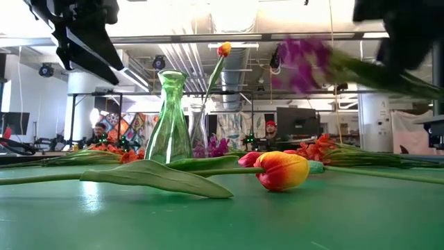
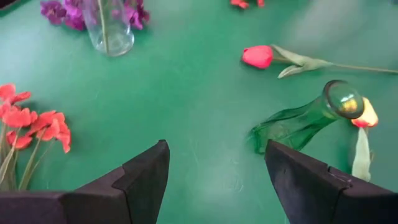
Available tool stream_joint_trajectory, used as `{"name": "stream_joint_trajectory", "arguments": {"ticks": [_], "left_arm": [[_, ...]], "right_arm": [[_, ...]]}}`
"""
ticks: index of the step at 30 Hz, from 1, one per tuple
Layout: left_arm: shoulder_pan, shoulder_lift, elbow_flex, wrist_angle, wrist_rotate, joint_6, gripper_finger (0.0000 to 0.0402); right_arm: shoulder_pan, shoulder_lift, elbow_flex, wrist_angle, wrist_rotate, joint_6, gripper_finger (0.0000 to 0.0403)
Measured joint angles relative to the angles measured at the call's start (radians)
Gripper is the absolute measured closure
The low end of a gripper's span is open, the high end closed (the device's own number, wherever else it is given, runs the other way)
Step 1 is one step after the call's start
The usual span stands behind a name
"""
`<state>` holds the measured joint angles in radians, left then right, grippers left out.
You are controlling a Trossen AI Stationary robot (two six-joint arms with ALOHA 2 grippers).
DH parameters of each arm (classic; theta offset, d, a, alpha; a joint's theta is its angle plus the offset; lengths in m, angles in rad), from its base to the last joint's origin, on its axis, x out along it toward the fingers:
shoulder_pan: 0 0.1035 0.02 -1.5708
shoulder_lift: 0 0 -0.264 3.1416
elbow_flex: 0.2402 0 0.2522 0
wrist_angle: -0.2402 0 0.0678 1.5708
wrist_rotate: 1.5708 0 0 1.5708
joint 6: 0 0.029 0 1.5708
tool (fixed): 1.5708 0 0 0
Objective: Sort flowers into vase by color
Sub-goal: Put the bottom violet flowers into the green vase
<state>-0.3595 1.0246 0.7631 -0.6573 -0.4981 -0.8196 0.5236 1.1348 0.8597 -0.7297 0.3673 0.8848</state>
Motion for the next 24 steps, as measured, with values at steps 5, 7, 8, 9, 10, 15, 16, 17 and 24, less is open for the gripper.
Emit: {"name": "stream_joint_trajectory", "arguments": {"ticks": [5, 7, 8, 9, 10, 15, 16, 17, 24], "left_arm": [[0.000, -0.010, 0.000, 0.025, -0.002, 0.017, 0.0150], [0.000, -0.013, 0.002, 0.020, -0.010, 0.019, 0.0150], [0.000, -0.015, 0.004, 0.020, -0.012, 0.022, 0.0150], [0.000, -0.017, 0.007, 0.021, -0.014, 0.025, 0.0150], [0.000, -0.021, 0.009, 0.022, -0.015, 0.026, 0.0150], [0.000, -0.030, 0.009, -0.003, 0.000, 0.014, 0.0150], [0.000, -0.030, 0.009, -0.017, 0.015, 0.007, 0.0150], [0.000, -0.030, 0.009, -0.037, 0.028, -0.003, 0.0150], [0.000, -0.030, 0.009, -0.207, 0.096, -0.134, 0.0150]], "right_arm": [[0.000, -0.067, 0.001, 0.181, 0.157, -0.209, 0.0378], [0.000, -0.078, 0.001, 0.281, 0.189, -0.311, 0.0378], [0.000, -0.080, -0.001, 0.341, 0.198, -0.368, 0.0378], [0.000, -0.080, -0.005, 0.407, 0.202, -0.423, 0.0378], [0.000, -0.079, -0.011, 0.478, 0.203, -0.480, 0.0378], [-0.007, -0.023, -0.040, 0.860, 0.202, -0.759, 0.0378], [-0.011, -0.005, -0.047, 0.943, 0.202, -0.804, 0.0378], [-0.017, 0.015, -0.056, 1.029, 0.202, -0.844, 0.0378], [-0.061, 0.187, -0.071, 1.489, 0.190, -1.081, 0.0378]]}}
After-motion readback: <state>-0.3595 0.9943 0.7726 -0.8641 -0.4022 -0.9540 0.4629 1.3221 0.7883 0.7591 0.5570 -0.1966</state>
